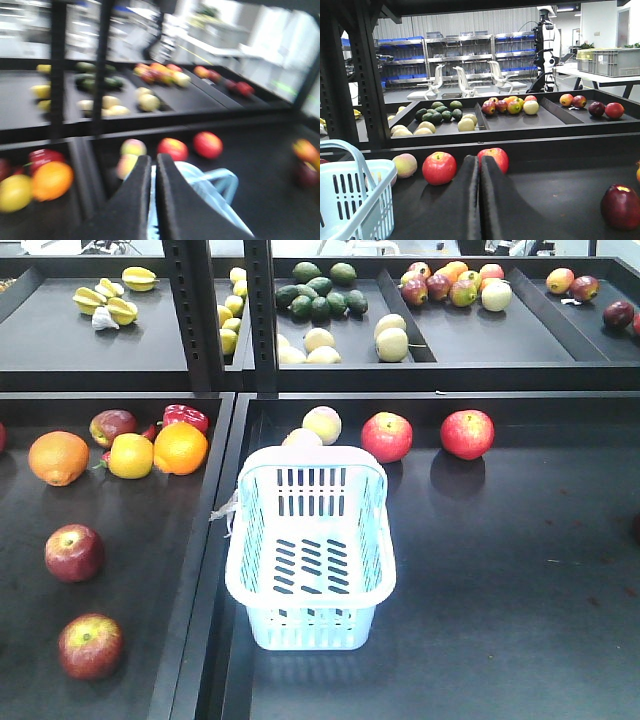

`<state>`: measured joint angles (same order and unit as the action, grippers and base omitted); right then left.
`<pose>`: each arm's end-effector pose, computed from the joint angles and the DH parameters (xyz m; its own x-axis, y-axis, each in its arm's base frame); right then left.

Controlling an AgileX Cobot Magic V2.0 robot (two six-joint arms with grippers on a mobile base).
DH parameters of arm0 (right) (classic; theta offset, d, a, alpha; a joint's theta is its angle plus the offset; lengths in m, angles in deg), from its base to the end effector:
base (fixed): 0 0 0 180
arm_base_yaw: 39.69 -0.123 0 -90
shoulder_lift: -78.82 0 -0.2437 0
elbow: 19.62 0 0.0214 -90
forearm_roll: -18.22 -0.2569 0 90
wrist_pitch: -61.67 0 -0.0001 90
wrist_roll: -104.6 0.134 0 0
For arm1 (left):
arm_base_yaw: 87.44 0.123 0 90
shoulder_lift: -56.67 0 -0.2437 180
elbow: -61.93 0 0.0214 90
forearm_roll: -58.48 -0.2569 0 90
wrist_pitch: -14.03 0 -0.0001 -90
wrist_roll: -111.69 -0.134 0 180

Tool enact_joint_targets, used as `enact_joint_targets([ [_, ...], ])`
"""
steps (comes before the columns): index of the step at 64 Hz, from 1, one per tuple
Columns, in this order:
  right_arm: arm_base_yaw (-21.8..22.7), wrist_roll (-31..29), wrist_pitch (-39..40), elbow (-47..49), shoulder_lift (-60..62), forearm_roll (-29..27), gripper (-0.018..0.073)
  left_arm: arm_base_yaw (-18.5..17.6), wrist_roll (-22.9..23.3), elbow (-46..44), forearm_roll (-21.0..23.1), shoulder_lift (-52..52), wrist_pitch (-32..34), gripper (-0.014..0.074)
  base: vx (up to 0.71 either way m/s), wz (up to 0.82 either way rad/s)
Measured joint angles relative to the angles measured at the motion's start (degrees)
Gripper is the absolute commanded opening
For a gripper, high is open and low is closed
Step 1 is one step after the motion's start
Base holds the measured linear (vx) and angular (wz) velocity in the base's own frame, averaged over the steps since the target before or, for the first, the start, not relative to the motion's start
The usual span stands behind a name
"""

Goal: Pick three apples into basket with both arms

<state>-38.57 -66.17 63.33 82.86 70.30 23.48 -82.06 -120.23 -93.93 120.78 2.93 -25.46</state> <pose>0.1471 -0.0025 0.2112 0.0987 0.0674 -0.9928 0.0101 0.9976 0.0687 0.2181 -0.0553 0.3773 -0.1847 -0.0732 -0.9801 0.4651 0.8720 -0.1527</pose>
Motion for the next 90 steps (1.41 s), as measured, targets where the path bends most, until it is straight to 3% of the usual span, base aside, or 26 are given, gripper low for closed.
enact_joint_targets([
  [7,0.0,0.0,0.0,0.0,0.0,0.0,-0.0004,0.0,-10.3,-5.5,7.0,-8.9,-7.4,0.0135,0.0,0.0],
  [12,0.0,0.0,0.0,0.0,0.0,0.0,-0.0004,0.0,-14.3,-9.1,9.2,-15.1,-12.2,0.0236,0.0,0.0],
  [26,0.0,0.0,0.0,0.0,0.0,0.0,-0.0004,-0.1,-17.1,-20.7,10.5,-30.7,-19.8,0.0545,0.0,0.0],
  [33,0.0,0.0,0.0,0.0,0.0,0.0,-0.0004,-1.3,-17.6,-27.3,10.3,-37.7,-21.3,0.0617,0.0,0.0],
  [40,0.0,0.0,0.0,0.0,0.0,0.0,-0.0004,-3.8,-18.6,-33.5,7.9,-43.7,-22.7,0.0609,0.0,0.0],
  [65,0.0,0.0,0.0,0.0,0.0,0.0,-0.0004,-14.4,-19.8,-50.2,-8.3,-62.5,-23.9,0.0555,0.0,0.0],
  [90,0.0,0.0,0.0,0.0,0.0,0.0,-0.0004,-17.8,-19.8,-54.9,-13.1,-72.1,-23.9,0.0555,0.0,0.0],
])
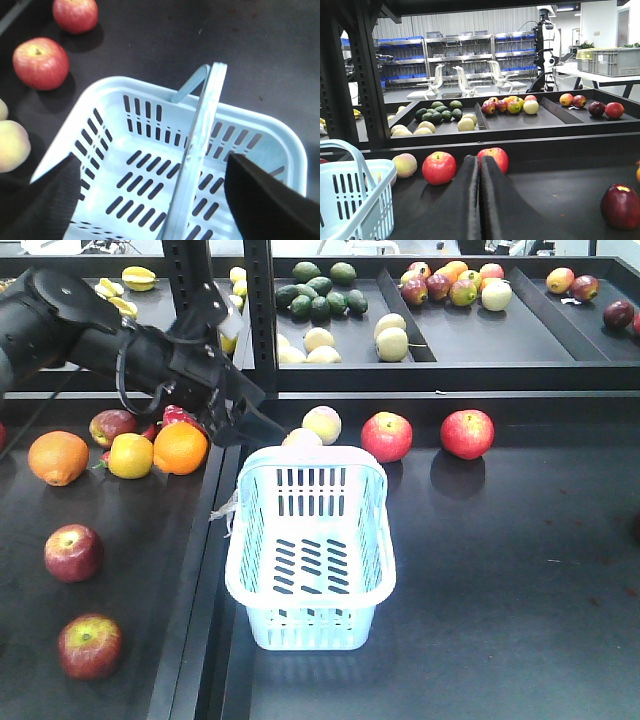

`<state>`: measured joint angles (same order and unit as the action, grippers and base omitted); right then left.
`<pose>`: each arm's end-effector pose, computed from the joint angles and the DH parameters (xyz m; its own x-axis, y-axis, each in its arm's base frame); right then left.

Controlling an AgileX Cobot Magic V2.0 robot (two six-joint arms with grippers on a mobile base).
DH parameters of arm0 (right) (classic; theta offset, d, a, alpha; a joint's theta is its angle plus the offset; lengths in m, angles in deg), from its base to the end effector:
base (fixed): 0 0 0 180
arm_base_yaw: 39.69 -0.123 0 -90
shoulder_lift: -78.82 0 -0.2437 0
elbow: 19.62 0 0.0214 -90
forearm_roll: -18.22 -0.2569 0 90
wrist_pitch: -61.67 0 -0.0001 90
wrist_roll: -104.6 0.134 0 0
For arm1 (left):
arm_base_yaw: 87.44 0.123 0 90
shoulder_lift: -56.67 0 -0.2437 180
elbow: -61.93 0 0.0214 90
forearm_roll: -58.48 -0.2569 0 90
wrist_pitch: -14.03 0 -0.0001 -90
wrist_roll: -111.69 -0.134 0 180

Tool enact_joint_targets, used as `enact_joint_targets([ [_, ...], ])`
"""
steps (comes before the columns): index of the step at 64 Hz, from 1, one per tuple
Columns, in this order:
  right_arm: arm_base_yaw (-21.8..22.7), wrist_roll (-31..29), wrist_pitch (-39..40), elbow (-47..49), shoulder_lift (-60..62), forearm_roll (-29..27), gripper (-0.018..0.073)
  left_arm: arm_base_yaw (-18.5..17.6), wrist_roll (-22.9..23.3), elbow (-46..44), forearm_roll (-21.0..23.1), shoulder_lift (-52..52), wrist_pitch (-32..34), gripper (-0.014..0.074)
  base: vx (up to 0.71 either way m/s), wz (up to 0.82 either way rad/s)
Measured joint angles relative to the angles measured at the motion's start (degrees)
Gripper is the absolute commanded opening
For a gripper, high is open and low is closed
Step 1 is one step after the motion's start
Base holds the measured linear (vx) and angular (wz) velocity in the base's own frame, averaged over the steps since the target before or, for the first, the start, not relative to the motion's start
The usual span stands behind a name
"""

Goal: Pick three apples into basket with both arms
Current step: 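Reach the left gripper down over the light-blue basket handle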

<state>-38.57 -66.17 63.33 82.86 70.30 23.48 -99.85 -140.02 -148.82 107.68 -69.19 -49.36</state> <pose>0.1471 -0.0025 0.2112 0.0987 0.0674 -0.9928 0.0101 0.9976 0.0687 0.4232 -0.1860 0.2356 -0.2330 0.5776 -0.7824 0.9425 0.3322 -0.0354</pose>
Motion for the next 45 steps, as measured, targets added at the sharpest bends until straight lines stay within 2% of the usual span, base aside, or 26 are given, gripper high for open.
enact_joint_targets([
  [26,0.0,0.0,0.0,0.0,0.0,0.0,-0.0004,-2.1,0.0,-0.1,-3.6,-4.3,0.9,0.0555,0.0,0.0],
  [45,0.0,0.0,0.0,0.0,0.0,0.0,-0.0004,-2.2,-1.2,-0.1,-4.0,-8.0,1.6,0.0531,0.0,0.0],
])
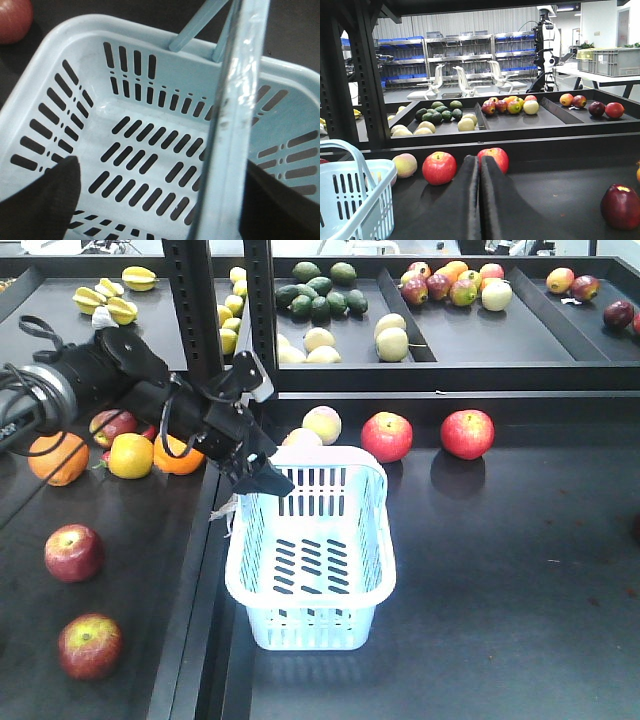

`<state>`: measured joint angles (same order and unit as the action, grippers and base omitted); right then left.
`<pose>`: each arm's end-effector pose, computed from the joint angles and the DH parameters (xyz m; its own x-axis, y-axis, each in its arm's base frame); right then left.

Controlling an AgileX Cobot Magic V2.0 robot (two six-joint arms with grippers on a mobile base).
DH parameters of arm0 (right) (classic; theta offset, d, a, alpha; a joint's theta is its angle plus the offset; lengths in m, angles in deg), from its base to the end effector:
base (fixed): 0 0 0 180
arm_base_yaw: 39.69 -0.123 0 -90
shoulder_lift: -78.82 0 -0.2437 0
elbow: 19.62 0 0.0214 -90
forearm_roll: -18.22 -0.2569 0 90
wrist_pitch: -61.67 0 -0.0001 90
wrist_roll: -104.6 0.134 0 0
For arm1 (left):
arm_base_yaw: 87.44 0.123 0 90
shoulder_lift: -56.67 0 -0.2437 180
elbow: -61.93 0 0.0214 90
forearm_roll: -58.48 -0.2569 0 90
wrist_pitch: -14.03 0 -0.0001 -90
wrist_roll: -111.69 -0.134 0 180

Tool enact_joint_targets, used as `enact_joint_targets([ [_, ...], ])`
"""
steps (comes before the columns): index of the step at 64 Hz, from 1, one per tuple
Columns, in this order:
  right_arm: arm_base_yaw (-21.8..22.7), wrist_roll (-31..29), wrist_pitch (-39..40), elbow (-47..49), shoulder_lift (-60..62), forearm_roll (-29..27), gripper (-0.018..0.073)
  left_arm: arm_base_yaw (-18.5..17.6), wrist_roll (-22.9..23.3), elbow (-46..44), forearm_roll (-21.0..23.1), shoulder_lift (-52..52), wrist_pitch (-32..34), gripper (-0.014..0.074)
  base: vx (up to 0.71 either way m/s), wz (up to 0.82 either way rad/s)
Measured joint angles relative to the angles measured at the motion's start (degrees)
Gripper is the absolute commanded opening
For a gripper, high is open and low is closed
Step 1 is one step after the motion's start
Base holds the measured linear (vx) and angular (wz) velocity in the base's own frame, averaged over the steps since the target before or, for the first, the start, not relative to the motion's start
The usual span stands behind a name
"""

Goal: Pick three apples into basket with both arms
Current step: 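Reach the left gripper down over the light-blue basket handle, then close the left gripper on the basket handle and lift it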

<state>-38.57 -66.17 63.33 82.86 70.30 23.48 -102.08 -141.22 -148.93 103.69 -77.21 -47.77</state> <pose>0.1471 -0.0025 0.2112 0.0987 0.0674 -0.9928 0.0101 0.9976 0.0687 0.4305 -0.1991 0.1663 -0.2680 0.6642 -0.6979 0.9513 0.2968 -0.0829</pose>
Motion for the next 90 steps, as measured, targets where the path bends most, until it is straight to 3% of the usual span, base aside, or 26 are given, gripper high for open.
enact_joint_targets([
  [12,0.0,0.0,0.0,0.0,0.0,0.0,-0.0004,0.0,-0.1,0.0,0.0,-0.4,0.0,0.0375,0.0,0.0],
  [29,0.0,0.0,0.0,0.0,0.0,0.0,-0.0004,0.0,-0.6,0.0,0.7,-0.4,-3.3,-0.001,0.0,0.0],
  [47,0.0,0.0,0.0,0.0,0.0,0.0,-0.0004,0.0,0.0,0.0,6.1,0.0,-7.7,-0.0008,0.0,0.0],
  [59,0.0,0.0,0.0,0.0,0.0,0.0,-0.0004,-2.2,2.7,0.0,7.7,4.2,-8.0,-0.0008,0.0,0.0],
  [63,0.0,0.0,0.0,0.0,0.0,0.0,-0.0004,-3.1,5.1,0.0,7.7,6.0,-8.1,-0.0008,0.0,0.0],
  [73,0.0,0.0,0.0,0.0,0.0,0.0,-0.0004,-5.6,17.2,0.0,5.0,10.6,-8.7,-0.0008,0.0,0.0],
  [90,0.0,0.0,0.0,0.0,0.0,0.0,-0.0004,-7.9,39.3,0.0,-9.0,17.4,-9.8,-0.0008,0.0,0.0],
])
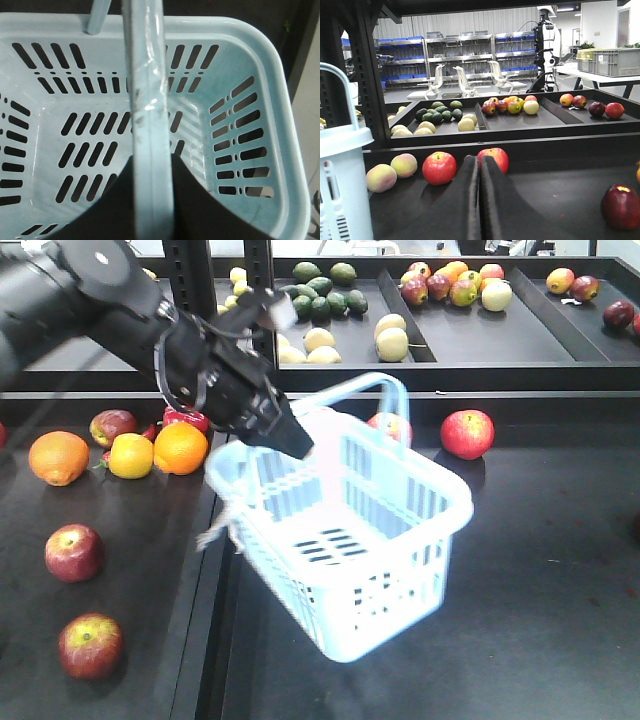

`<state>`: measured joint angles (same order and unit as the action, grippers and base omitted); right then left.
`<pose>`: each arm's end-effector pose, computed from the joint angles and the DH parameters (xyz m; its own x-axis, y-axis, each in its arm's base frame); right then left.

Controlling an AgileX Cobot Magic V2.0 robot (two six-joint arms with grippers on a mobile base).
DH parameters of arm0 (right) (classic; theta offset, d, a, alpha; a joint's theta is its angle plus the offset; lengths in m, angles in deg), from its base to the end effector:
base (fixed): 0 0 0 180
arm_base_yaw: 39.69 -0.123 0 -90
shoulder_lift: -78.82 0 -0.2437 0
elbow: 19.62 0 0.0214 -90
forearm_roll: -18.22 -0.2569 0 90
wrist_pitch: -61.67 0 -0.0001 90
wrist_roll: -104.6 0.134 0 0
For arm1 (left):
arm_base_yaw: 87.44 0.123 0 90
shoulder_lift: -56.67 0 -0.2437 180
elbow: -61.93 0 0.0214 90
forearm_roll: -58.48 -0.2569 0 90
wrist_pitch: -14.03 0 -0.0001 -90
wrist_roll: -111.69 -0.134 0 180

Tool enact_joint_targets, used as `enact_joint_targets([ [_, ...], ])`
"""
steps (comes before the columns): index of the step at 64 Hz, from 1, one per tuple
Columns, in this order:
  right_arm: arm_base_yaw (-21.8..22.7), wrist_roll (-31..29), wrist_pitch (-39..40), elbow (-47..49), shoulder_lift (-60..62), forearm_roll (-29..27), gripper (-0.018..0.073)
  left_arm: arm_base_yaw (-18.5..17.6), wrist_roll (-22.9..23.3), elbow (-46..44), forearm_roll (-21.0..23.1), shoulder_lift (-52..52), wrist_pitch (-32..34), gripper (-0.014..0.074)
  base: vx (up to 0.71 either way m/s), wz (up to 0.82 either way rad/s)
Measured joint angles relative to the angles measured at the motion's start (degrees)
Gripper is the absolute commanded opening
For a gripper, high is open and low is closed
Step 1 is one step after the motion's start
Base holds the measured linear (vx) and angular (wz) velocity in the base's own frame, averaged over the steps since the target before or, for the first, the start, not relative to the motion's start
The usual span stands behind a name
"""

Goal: Pick three apples into basket with both arms
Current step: 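Close the left gripper on the basket handle and lift it, then hold the basket raised in the left gripper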

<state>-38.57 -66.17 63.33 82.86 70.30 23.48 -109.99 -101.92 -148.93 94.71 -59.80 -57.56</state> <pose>0.1471 -0.0025 0.2112 0.0987 0.0674 -0.9928 0.0101 0.9976 0.0687 0.3527 -0.2278 0.2831 -0.5779 0.5551 -0.5982 0.8057 0.5047 -0.3100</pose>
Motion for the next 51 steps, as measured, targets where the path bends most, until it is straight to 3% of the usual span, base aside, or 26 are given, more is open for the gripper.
enact_joint_targets([
  [9,0.0,0.0,0.0,0.0,0.0,0.0,-0.0004,-0.1,12.4,0.0,-3.6,3.3,-0.4,-0.0008,0.0,0.0],
  [22,0.0,0.0,0.0,0.0,0.0,0.0,-0.0004,-0.1,23.5,0.0,-4.2,8.2,-0.6,-0.0008,0.0,0.0],
  [37,0.0,0.0,0.0,0.0,0.0,0.0,-0.0004,-0.1,29.7,2.8,-6.1,16.0,-1.1,-0.0008,0.0,0.0],
  [51,0.0,0.0,0.0,0.0,0.0,0.0,-0.0004,-0.1,30.7,12.4,-7.0,21.6,-1.6,-0.0008,0.0,0.0],
])
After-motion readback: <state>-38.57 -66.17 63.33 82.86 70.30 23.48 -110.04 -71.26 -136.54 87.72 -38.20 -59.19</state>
